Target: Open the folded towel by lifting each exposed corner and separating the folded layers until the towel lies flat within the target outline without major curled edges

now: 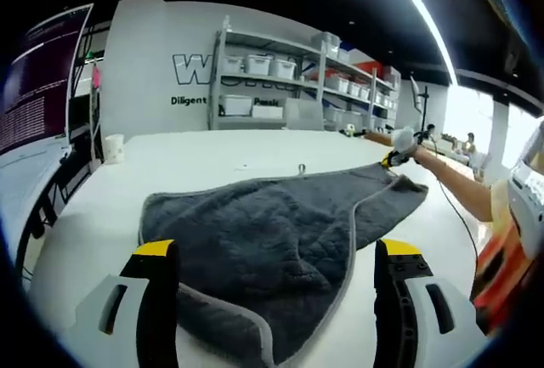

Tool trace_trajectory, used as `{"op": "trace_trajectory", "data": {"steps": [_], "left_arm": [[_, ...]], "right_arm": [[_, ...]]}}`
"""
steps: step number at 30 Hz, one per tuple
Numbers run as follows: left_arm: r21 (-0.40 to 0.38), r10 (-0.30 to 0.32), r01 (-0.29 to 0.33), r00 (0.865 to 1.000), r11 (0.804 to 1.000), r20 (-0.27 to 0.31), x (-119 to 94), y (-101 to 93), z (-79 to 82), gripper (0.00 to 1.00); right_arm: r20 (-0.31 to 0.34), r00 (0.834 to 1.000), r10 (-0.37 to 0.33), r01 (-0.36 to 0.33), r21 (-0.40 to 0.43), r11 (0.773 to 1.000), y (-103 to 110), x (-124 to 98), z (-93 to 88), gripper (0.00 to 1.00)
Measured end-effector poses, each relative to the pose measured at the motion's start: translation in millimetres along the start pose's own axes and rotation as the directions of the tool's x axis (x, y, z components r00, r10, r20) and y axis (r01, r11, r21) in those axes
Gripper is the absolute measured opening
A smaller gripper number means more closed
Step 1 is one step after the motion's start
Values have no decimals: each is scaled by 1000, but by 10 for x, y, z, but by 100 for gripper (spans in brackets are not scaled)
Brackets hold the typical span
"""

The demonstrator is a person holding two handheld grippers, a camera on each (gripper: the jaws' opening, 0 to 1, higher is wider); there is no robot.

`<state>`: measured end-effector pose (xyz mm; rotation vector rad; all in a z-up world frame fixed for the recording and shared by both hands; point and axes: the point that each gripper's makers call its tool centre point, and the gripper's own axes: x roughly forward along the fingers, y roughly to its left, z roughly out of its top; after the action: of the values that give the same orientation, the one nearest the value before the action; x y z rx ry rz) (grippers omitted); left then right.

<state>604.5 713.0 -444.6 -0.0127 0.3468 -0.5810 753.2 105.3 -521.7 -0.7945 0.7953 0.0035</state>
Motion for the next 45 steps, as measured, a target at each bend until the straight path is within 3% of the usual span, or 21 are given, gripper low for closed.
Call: {"op": "trace_trajectory", "data": {"steps": [3, 9, 16, 21, 28, 38, 45], "left_arm": [[-5, 6, -6, 1000, 1000, 3, -32, 27, -7, 93], [-16, 17, -17, 1000, 1000, 15, -90, 72, -12, 93], [-29, 26, -25, 1000, 999, 15, -137, 107, -60, 93], [-42, 32, -31, 999, 999, 12, -168, 125, -101, 92], [-54, 12, -9, 999, 999, 44, -225, 59, -34, 96], [-43, -16, 18, 999, 999, 38, -281, -89, -58, 100], [-55, 7, -5, 999, 998, 33, -399, -76, -119, 100]], "right_arm": [[-19, 1000, -7, 7, -9, 1000, 15, 64, -26, 0], [-45, 997, -58, 58, -7, 998, -27, 94, -59, 12], [-79, 974, -212, 212, -6, 977, -310, -123, -30, 58], [-76, 958, -278, 279, 4, 960, -455, -422, 1, 70], [-54, 966, -254, 258, 81, 963, -454, -793, 39, 99], [66, 992, -106, 98, 109, 989, -93, -1210, 188, 99], [174, 983, -57, 40, 95, 995, 227, -1632, 291, 99]]}}
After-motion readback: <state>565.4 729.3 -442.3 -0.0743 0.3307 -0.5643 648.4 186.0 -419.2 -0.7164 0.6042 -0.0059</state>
